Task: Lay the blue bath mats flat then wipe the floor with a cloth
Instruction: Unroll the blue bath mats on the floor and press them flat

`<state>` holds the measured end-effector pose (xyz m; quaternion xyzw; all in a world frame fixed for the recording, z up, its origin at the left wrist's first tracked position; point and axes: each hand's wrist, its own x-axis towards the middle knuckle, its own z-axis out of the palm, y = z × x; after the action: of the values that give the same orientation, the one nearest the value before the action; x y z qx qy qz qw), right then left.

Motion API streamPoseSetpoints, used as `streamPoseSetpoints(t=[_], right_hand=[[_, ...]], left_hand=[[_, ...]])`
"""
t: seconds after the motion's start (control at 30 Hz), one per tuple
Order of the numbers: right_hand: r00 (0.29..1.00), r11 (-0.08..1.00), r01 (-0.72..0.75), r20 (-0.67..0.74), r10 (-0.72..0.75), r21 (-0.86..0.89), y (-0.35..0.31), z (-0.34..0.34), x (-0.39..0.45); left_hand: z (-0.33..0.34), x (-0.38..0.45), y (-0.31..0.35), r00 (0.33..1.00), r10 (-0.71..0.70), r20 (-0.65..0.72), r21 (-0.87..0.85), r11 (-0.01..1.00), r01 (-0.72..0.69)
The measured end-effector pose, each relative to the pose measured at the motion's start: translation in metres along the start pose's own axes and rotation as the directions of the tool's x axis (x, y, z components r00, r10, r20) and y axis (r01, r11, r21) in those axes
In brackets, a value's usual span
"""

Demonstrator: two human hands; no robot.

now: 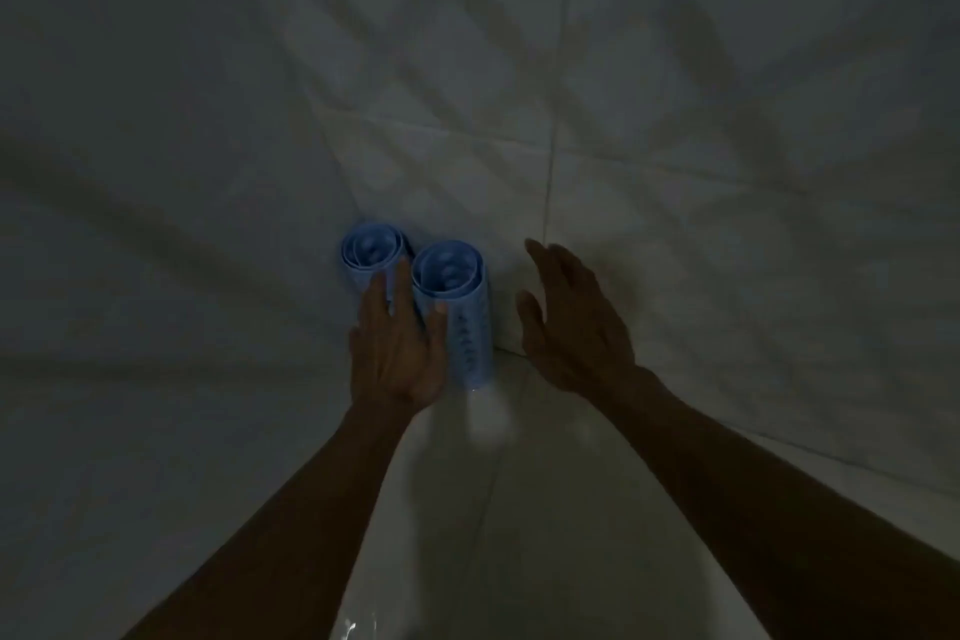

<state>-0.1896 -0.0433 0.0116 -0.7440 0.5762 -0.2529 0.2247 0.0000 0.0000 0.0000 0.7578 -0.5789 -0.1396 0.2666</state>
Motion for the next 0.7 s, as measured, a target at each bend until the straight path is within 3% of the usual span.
streamPoseSetpoints(t=[0.17,0.37,0.53,0.7], right_hand=[[0.997,0.997,-0.017,0.078,0.011,0.073,0.077,0.092,0.013],[0.990,0.971,0.067,0.107,-0.094,0.231,0.119,0.191,0.039],[0.981,0.896,0.158,0.036,-0.190,0.416,0.120,0.240,0.061],[0.992,0.868,0.127,-0.067,-0.108,0.480,0.122,0.253,0.059]], left_hand=[[0.085,0.020,-0.048,0.992,0.095,-0.082,-0.218,0.970,-0.111],[0.141,0.050,-0.085,0.964,0.154,-0.215,-0.279,0.936,-0.212],[0.153,0.063,-0.094,0.928,0.176,-0.328,-0.304,0.910,-0.280],[0.151,0.058,-0.089,0.892,0.213,-0.398,-0.324,0.878,-0.354]])
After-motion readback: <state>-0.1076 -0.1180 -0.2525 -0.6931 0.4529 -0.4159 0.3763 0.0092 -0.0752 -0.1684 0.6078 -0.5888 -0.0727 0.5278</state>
